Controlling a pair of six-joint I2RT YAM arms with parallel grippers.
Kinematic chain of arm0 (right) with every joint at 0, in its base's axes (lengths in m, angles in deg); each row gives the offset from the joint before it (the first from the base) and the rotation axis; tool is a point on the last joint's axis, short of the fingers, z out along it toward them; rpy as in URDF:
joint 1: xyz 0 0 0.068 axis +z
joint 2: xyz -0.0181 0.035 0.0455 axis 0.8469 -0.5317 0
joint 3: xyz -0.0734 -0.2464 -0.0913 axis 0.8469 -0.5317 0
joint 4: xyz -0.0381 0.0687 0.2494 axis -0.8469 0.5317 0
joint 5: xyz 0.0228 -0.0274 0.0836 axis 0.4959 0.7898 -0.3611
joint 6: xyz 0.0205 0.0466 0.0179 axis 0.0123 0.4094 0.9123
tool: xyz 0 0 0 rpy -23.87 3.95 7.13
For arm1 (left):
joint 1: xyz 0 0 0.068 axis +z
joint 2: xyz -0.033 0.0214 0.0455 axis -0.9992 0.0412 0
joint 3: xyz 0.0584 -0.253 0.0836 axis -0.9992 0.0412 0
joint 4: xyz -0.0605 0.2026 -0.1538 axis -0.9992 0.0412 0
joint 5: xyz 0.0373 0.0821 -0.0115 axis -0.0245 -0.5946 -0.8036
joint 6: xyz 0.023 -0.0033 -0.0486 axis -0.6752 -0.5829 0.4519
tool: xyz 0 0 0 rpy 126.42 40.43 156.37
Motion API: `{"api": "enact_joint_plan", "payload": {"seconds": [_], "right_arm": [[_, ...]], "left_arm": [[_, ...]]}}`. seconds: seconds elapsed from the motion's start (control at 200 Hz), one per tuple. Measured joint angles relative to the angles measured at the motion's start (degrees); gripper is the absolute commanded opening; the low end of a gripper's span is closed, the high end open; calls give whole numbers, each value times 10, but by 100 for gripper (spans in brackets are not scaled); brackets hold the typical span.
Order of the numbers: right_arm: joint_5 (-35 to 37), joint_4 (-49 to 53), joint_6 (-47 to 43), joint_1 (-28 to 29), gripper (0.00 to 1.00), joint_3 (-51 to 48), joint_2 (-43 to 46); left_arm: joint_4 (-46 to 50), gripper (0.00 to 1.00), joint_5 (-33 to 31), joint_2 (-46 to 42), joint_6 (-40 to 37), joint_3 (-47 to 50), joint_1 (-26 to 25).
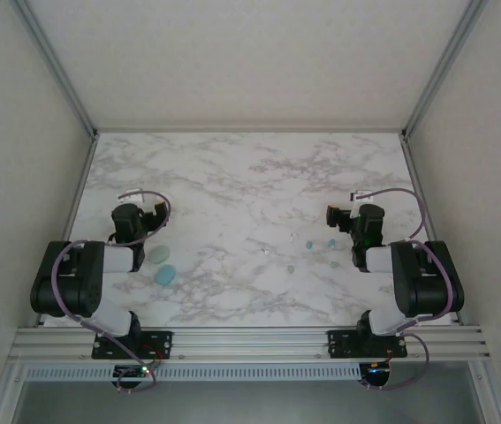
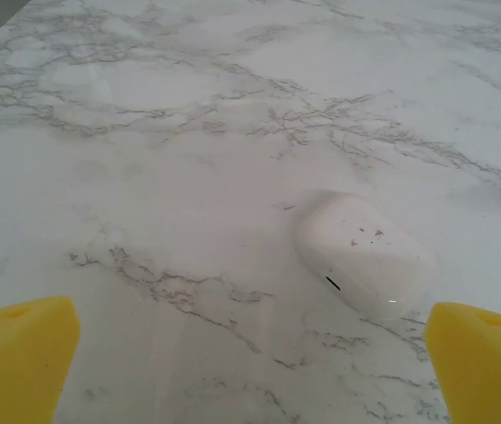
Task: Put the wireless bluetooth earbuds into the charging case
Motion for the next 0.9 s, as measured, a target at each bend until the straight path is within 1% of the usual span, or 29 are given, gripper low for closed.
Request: {"api": "enact_joint_plan", "payload": {"seconds": [0.611, 0.711, 0.761, 0.796, 0.901], "right_arm": [[-2, 0, 2, -3, 99, 0, 0], [-5, 0, 2, -3, 99, 0, 0], [-9, 10, 0, -3, 99, 4, 2], [-16, 34, 0, -3, 99, 13, 7], [-24, 159, 3, -3, 99, 75, 45]], "left_arm": [[0, 100, 0, 0, 0, 0, 0], [3, 98, 0, -2, 0, -1, 0], [26, 97, 0, -11, 1, -7, 0], [61, 95, -2, -26, 4, -19, 0], [178, 94, -1, -75, 23, -86, 3]]}}
